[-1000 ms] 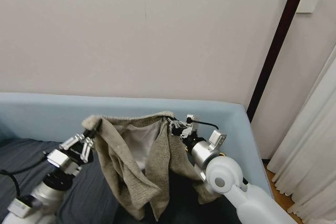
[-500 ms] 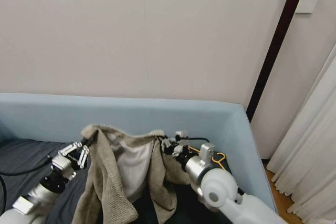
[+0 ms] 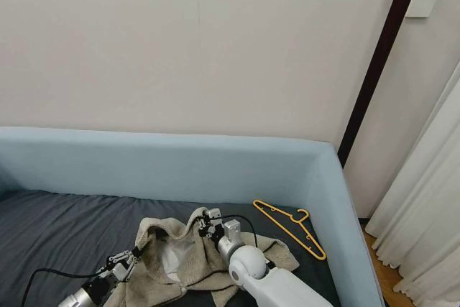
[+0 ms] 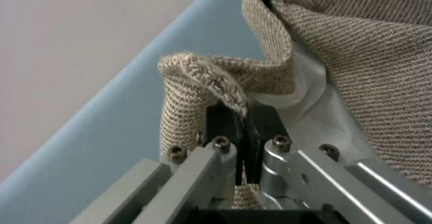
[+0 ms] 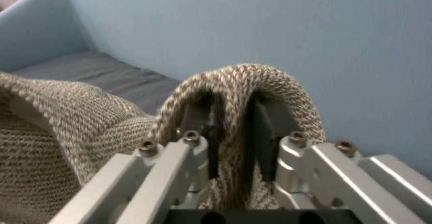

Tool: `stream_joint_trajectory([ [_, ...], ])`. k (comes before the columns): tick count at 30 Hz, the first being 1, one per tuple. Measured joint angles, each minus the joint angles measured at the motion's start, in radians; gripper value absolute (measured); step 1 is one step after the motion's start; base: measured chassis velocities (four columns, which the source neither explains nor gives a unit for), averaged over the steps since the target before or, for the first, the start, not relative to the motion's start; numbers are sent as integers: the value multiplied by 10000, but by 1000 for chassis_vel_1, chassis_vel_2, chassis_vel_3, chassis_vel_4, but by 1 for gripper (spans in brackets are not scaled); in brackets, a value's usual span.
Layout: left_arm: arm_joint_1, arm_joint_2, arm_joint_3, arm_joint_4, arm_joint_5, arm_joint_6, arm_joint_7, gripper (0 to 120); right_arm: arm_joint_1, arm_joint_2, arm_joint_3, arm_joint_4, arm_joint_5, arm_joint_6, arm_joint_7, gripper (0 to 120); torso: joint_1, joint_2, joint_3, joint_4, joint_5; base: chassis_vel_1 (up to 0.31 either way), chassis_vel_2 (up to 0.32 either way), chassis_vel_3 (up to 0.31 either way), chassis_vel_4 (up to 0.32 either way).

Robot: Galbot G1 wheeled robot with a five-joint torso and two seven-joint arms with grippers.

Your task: Pick up the clothes from the sofa and hang them on the clothes hanger.

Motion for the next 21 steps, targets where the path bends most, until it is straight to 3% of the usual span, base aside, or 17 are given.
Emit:
stream_joint_trajectory([
  [4, -100, -166, -5, 175, -13, 34, -19, 0, -146, -401, 3, 227, -368, 104, -26, 36, 0, 0, 0, -5, -1, 0, 0, 0, 0],
  [8, -161, -262, -6, 271, -69, 67, -61, 0, -295, -852, 5, 925, 74, -438, 803, 49, 0, 0, -1, -5, 0, 0, 0, 0, 0],
  [9, -197, -335, -6, 310, -151, 97, -103, 0, -409, -1202, 25, 1615, 1016, -981, 1474, 58, 0, 0, -1, -3, -1, 0, 0, 0, 0],
  [14, -212, -382, -25, 312, -421, 180, -163, 0, -745, -1775, -36, 3024, 3091, -1722, 2308, 73, -1, 0, -1, -3, -2, 0, 0, 0, 0],
  [18, -98, -367, -122, 276, -525, 212, -318, 0, -1042, -2167, -287, 3721, 3512, -1761, 1413, 88, -1, 1, -2, -4, -2, 0, 0, 0, 0],
  [20, -1, -337, -215, 184, -586, 237, -480, 0, -1066, -2296, -640, 3439, 2023, -956, 48, 98, -2, 1, -2, 2, -1, 0, 0, 0, 0],
  [21, -1, -337, -215, 184, -586, 237, -480, 0, -1066, -2296, -640, 3439, 2023, -956, 48, 98, -2, 1, -2, 2, -1, 0, 0, 0, 0],
])
